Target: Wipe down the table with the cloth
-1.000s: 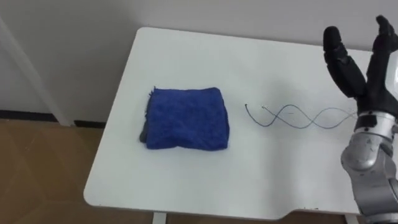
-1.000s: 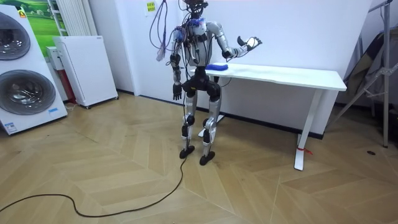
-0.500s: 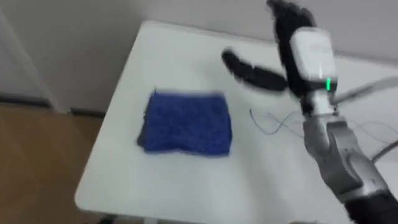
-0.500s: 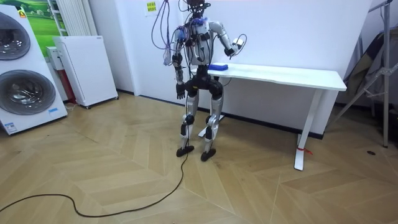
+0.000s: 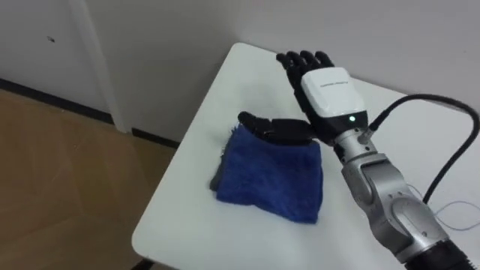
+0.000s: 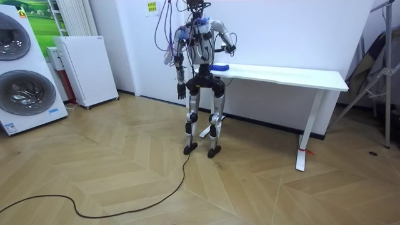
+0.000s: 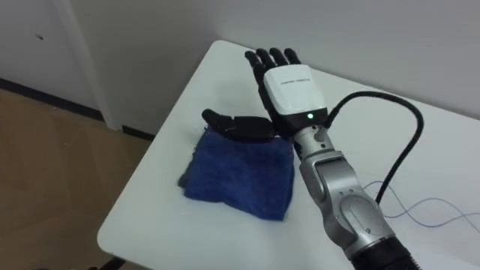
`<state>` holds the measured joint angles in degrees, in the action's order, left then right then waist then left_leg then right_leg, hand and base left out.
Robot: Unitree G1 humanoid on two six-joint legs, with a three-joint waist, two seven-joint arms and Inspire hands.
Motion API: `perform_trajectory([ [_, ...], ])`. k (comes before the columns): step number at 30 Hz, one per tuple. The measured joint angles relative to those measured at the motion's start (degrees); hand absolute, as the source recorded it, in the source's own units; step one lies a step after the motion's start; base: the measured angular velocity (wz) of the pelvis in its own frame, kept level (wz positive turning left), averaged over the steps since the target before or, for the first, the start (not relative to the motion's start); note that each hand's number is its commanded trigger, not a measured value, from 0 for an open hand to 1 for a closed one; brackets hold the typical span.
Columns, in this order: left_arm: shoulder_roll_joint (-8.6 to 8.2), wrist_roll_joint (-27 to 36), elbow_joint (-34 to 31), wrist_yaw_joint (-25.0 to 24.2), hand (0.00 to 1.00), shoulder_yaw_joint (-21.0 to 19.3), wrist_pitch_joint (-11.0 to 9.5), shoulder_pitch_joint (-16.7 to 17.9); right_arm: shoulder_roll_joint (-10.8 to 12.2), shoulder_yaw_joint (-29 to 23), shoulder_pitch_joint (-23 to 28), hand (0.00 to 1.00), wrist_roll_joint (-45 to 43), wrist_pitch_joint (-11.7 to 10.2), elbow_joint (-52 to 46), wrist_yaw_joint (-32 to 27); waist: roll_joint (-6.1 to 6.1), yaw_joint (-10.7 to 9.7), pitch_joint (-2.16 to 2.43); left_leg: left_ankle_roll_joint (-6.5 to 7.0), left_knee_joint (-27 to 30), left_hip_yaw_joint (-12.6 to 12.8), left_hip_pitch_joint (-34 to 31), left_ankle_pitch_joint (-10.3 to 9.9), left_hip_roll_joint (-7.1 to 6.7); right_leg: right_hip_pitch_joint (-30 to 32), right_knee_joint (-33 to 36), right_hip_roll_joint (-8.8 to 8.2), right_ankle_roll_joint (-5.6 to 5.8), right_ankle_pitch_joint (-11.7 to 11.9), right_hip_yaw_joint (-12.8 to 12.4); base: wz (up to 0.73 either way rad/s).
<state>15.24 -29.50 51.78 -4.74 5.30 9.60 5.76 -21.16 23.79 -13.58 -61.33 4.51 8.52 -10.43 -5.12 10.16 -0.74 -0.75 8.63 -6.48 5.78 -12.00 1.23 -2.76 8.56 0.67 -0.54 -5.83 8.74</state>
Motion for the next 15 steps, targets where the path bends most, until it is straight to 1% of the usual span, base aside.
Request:
perform_trajectory([
  [3,-0.02,0.3,0.1,-0.5,0.0,0.2,-0.3,0.0,0.0,0.0,0.0,0.0,-0.2,-0.1,-0.8,0.7,0.02,-0.1,-0.01,0.01,0.1,0.4,-0.3,0.0,-0.1,0.2,0.0,-0.14,0.1,-0.1,0.0,0.04],
  [6,-0.15,0.5,1.3,-0.6,0.0,0.7,-0.9,-0.5,0.0,0.0,0.7,0.0,-0.2,-0.1,-2.7,1.1,0.04,-0.3,-0.01,0.04,0.2,1.5,-0.5,0.0,-0.08,0.3,0.0,-0.21,0.1,-0.1,0.1,-0.01],
  [9,0.0,0.7,2.1,-0.8,0.0,2.4,-0.9,-0.7,0.0,1.1,1.9,0.0,-0.2,0.2,-4.6,1.4,0.13,-0.7,0.0,0.11,0.3,1.6,-0.2,0.0,-0.09,-0.1,0.0,-0.24,0.1,-0.1,0.1,0.0],
  [10,-0.05,0.7,2.1,-0.8,0.0,2.8,-0.9,-0.8,0.0,1.9,1.9,0.0,-0.2,0.2,-4.9,1.4,0.17,-1.0,-0.02,0.43,0.6,1.6,-0.3,-0.2,-0.09,-0.1,0.0,-0.18,0.1,-0.1,0.0,0.0],
  [12,-0.25,0.7,2.2,-0.8,0.0,2.9,-0.9,-1.3,-0.1,2.3,2.2,0.0,-0.2,0.3,-5.3,1.8,0.21,-0.8,-0.04,1.45,0.6,1.6,-0.3,-0.8,-0.06,-0.1,0.0,-0.02,-0.04,-0.6,-0.2,-0.03],
  [13,-0.27,0.7,2.3,-0.8,0.0,2.9,-0.9,-1.5,-0.1,2.6,3.0,0.0,-0.2,0.4,-5.3,2.0,0.25,-0.5,-0.04,1.44,0.7,1.7,-0.3,-0.8,-0.11,-0.1,0.1,-0.01,-0.05,-0.7,-0.5,-0.05],
  [14,-0.27,0.7,2.3,-0.8,0.0,2.9,-0.8,-1.5,-0.1,2.9,3.7,0.0,-0.2,0.4,-5.3,2.2,0.17,-0.3,0.14,1.44,0.8,1.8,-0.3,-0.8,-0.11,-0.1,0.1,0.01,-0.05,-0.7,-0.7,-0.05],
  [15,-0.27,0.7,2.3,-0.8,0.0,2.9,-0.8,-1.5,-0.2,3.1,3.8,0.0,-0.2,0.4,-5.3,2.5,0.17,-0.3,0.14,1.43,0.8,1.8,-0.3,-0.8,-0.11,-0.1,0.2,0.01,-0.05,-0.7,-0.7,0.0],
])
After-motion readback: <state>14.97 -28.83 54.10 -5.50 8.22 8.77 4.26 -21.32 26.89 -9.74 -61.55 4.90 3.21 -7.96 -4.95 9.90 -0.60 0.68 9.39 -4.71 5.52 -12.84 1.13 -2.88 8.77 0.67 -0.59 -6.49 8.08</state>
